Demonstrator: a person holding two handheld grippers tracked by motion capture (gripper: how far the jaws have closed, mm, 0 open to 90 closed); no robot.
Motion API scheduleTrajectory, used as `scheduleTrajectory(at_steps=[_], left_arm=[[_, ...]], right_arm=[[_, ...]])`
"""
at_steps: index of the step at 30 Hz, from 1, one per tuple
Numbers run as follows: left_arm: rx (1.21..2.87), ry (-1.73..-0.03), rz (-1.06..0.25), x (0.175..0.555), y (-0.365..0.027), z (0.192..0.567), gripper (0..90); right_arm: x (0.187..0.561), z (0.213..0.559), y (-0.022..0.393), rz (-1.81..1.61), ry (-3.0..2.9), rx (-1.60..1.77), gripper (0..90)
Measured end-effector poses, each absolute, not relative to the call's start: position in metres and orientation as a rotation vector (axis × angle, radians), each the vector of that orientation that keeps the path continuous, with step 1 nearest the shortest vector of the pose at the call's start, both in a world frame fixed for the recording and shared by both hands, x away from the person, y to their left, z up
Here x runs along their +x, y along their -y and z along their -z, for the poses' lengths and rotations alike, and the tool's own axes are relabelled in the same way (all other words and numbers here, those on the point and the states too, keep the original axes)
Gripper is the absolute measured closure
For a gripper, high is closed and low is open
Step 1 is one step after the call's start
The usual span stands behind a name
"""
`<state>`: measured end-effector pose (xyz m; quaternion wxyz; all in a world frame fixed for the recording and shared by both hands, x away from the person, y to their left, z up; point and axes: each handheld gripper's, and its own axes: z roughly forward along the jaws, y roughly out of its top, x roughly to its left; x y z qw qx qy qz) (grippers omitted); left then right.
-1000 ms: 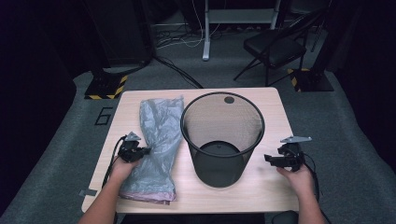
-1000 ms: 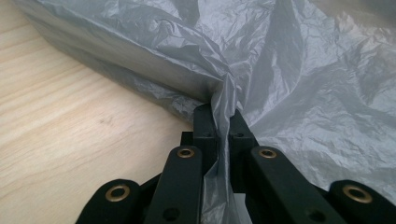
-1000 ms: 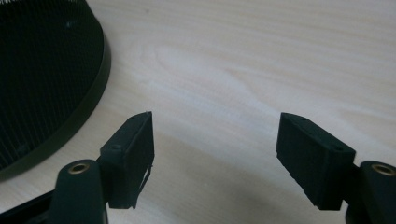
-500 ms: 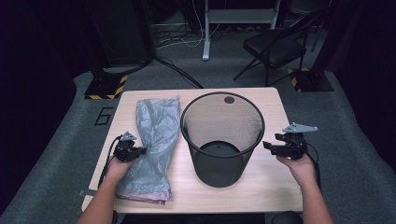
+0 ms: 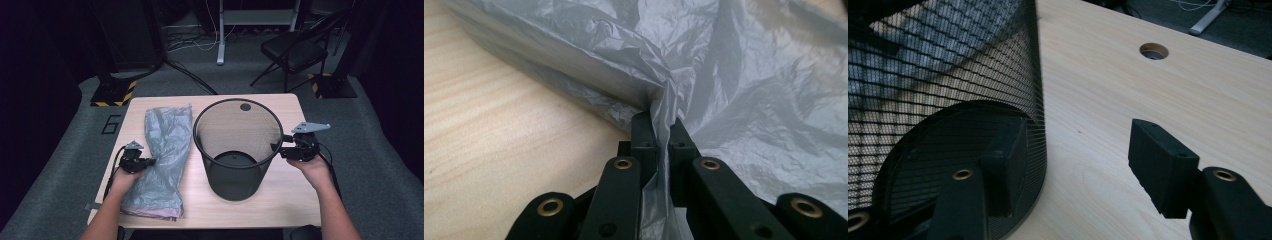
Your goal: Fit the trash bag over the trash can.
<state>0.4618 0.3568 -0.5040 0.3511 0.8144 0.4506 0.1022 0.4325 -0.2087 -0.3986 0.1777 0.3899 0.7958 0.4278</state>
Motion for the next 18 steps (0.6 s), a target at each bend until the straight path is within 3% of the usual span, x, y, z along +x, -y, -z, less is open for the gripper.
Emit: scheduleTrajectory(at_steps=[10, 18], left_arm=[[2.075, -1.145, -0.228, 0.459, -0.366, 0.478, 86.2], [2.100, -1.065, -0.274, 0.451, -0.370, 0.441, 86.2]], right_arm=[[0.435, 0.391, 0.192, -1.138, -2.323, 1.086, 39.8], [0.431, 0.379, 0.175, -1.097, -2.370, 1.049, 39.6]])
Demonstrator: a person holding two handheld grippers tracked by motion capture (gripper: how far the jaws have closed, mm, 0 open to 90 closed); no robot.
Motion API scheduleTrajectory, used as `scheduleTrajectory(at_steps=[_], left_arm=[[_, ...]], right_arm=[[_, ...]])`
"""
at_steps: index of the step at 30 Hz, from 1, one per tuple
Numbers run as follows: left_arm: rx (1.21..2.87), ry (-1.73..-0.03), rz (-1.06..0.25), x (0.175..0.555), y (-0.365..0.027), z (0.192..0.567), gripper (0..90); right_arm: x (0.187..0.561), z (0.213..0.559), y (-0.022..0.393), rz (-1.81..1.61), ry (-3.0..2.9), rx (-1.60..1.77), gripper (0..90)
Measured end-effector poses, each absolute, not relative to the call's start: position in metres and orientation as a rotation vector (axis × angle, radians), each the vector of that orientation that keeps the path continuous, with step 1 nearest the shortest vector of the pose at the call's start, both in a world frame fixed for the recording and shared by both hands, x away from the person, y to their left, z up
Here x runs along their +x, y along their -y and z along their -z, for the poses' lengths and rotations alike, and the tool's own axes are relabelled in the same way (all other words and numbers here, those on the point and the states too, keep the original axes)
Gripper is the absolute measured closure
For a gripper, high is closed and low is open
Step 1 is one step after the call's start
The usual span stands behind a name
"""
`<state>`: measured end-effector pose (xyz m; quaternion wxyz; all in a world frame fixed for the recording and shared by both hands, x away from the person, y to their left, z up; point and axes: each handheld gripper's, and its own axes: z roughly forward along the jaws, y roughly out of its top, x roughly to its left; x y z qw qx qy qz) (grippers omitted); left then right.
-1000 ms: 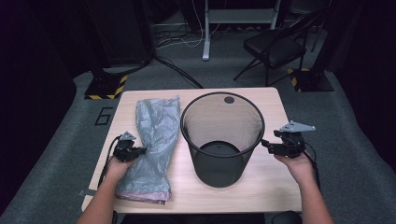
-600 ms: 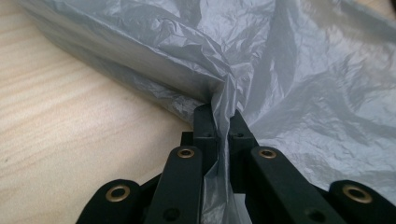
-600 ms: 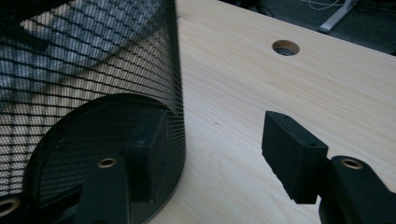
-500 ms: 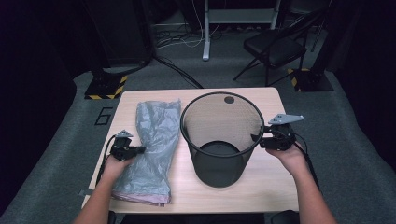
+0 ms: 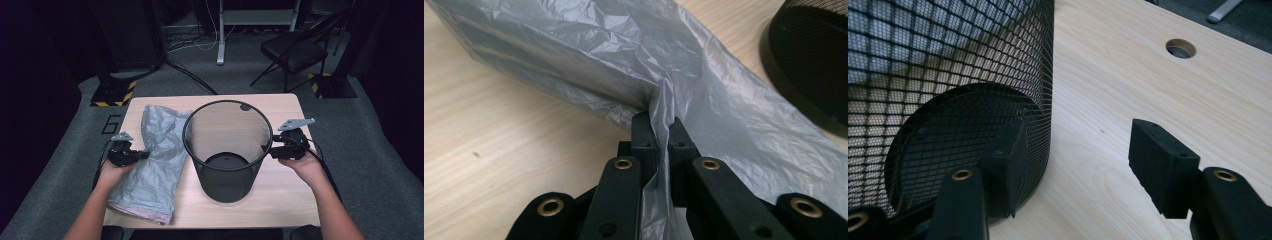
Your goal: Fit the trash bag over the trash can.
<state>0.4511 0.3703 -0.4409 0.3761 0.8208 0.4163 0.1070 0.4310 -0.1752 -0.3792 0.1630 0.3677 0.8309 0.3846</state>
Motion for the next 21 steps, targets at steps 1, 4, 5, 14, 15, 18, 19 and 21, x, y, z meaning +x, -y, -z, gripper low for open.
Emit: scheduleTrajectory(at_steps=[1, 4, 5, 14, 15, 18, 19, 21], left_arm=[[2.100, -1.059, -0.271, 0.450, -0.371, 0.437, 86.2], [2.097, -1.033, -0.282, 0.447, -0.372, 0.424, 86.3], [2.093, -1.027, -0.279, 0.446, -0.372, 0.420, 86.3], [2.088, -0.974, -0.256, 0.440, -0.369, 0.390, 86.3], [2.091, -0.972, -0.258, 0.440, -0.368, 0.388, 86.3], [2.086, -0.965, -0.252, 0.440, -0.368, 0.381, 86.2], [2.088, -0.961, -0.252, 0.440, -0.368, 0.378, 86.2], [2.089, -0.949, -0.254, 0.438, -0.367, 0.373, 86.1]], right_arm=[[0.430, 0.378, 0.172, -1.095, -2.379, 1.035, 39.4], [0.429, 0.376, 0.166, -1.091, -2.395, 1.020, 38.4], [0.429, 0.375, 0.164, -1.089, -2.403, 1.015, 38.4], [0.424, 0.372, 0.149, -1.077, -2.447, 0.988, 37.2], [0.424, 0.372, 0.148, -1.072, -2.451, 0.982, 35.8], [0.426, 0.371, 0.149, -1.051, -2.464, 0.976, 33.8], [0.426, 0.370, 0.151, -1.042, -2.465, 0.970, 33.1], [0.424, 0.366, 0.156, -1.044, -2.467, 0.961, 33.6]])
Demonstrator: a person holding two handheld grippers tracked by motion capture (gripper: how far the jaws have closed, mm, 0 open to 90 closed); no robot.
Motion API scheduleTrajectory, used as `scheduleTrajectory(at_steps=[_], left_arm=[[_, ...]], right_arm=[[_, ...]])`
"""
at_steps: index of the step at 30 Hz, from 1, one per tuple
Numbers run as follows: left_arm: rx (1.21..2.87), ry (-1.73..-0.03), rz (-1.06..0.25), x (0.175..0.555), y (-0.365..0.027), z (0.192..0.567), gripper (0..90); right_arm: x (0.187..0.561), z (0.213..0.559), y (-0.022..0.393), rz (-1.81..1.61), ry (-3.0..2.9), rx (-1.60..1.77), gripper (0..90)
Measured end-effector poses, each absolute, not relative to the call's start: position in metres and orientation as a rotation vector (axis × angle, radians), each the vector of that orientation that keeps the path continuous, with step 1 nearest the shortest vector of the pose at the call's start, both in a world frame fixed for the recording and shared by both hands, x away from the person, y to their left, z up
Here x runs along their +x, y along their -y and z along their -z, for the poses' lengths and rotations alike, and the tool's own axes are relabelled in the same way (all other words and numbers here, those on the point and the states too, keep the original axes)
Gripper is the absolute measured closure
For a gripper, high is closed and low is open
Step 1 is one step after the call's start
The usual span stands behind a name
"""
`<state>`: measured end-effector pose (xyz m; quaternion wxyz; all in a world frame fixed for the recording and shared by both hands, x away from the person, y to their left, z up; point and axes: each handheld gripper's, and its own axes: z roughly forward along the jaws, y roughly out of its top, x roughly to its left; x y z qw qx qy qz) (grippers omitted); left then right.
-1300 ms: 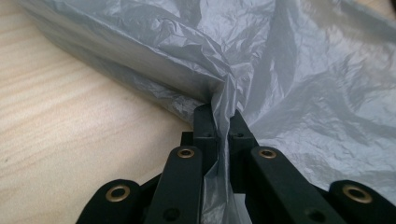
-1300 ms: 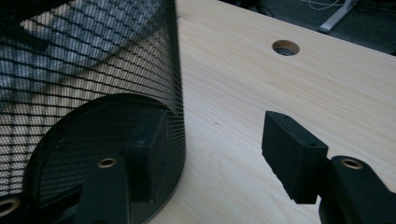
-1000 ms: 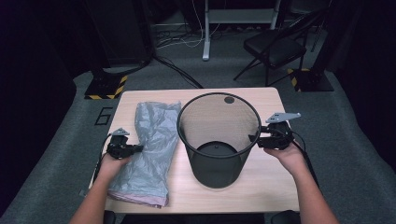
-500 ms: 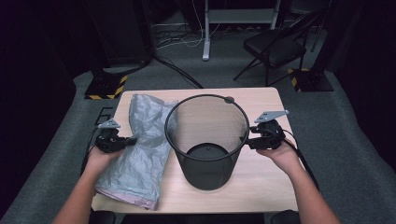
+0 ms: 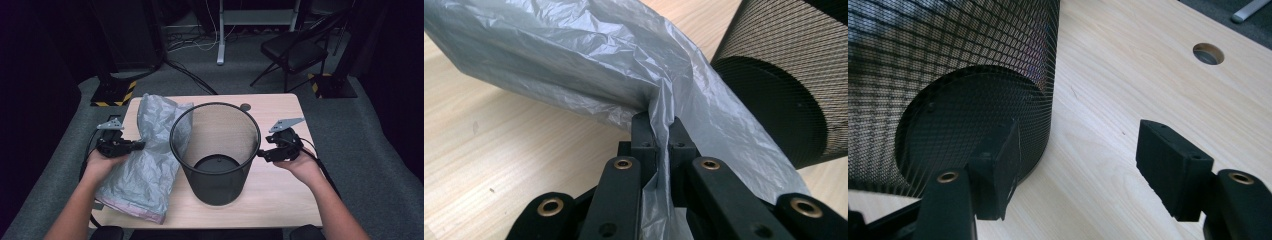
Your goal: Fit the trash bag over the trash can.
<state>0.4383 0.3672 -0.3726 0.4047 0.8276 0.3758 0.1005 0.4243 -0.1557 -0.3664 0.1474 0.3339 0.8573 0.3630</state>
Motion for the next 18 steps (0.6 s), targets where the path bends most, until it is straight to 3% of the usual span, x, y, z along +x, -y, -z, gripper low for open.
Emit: scheduleTrajectory(at_steps=[10, 18], left_arm=[[2.088, -0.872, -0.252, 0.427, -0.366, 0.333, 86.2], [2.070, -0.794, -0.255, 0.418, -0.360, 0.298, 86.3]], right_arm=[[0.405, 0.341, 0.166, -1.162, -2.490, 0.892, 33.8], [0.404, 0.341, 0.156, -1.145, -2.521, 0.855, 34.1]])
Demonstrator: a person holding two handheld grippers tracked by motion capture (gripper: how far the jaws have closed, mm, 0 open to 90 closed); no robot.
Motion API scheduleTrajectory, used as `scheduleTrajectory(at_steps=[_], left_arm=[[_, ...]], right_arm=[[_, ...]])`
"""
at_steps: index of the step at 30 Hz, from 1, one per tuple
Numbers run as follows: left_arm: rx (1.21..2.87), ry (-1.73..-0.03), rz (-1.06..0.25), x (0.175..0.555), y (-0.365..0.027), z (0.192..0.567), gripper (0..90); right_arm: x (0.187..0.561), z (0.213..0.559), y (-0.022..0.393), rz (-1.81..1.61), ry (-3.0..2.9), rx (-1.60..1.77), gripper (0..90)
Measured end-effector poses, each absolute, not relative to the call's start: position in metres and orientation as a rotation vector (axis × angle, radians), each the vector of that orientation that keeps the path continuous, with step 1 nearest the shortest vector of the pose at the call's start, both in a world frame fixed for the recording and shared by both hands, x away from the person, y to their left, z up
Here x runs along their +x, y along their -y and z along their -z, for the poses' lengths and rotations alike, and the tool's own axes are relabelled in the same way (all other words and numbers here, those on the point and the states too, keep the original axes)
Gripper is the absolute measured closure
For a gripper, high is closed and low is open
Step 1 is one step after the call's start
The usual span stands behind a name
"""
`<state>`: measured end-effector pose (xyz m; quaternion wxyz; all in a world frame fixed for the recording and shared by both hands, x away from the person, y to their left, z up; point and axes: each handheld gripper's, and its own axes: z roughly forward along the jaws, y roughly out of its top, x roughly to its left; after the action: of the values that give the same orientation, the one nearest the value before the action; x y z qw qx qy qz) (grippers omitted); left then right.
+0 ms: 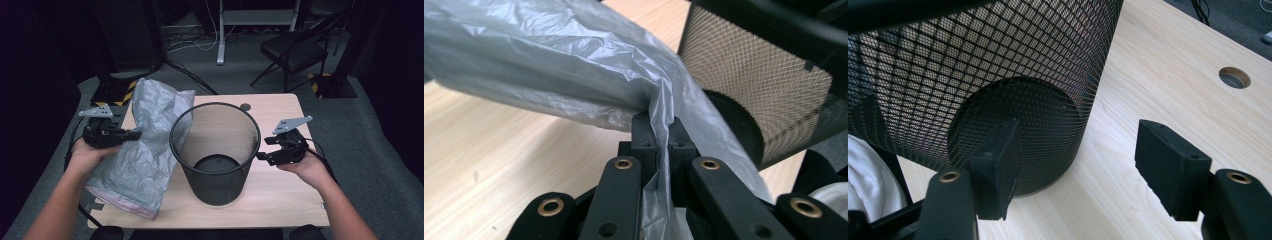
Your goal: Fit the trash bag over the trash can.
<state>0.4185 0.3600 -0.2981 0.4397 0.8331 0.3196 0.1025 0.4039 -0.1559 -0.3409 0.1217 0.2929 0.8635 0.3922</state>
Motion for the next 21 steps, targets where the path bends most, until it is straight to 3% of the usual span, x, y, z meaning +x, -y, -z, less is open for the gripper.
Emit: scheduleTrajectory(at_steps=[21], left_arm=[[2.020, -0.601, -0.264, 0.406, -0.333, 0.233, 87.0]], right_arm=[[0.401, 0.343, 0.132, -1.184, -2.546, 0.832, 32.8]])
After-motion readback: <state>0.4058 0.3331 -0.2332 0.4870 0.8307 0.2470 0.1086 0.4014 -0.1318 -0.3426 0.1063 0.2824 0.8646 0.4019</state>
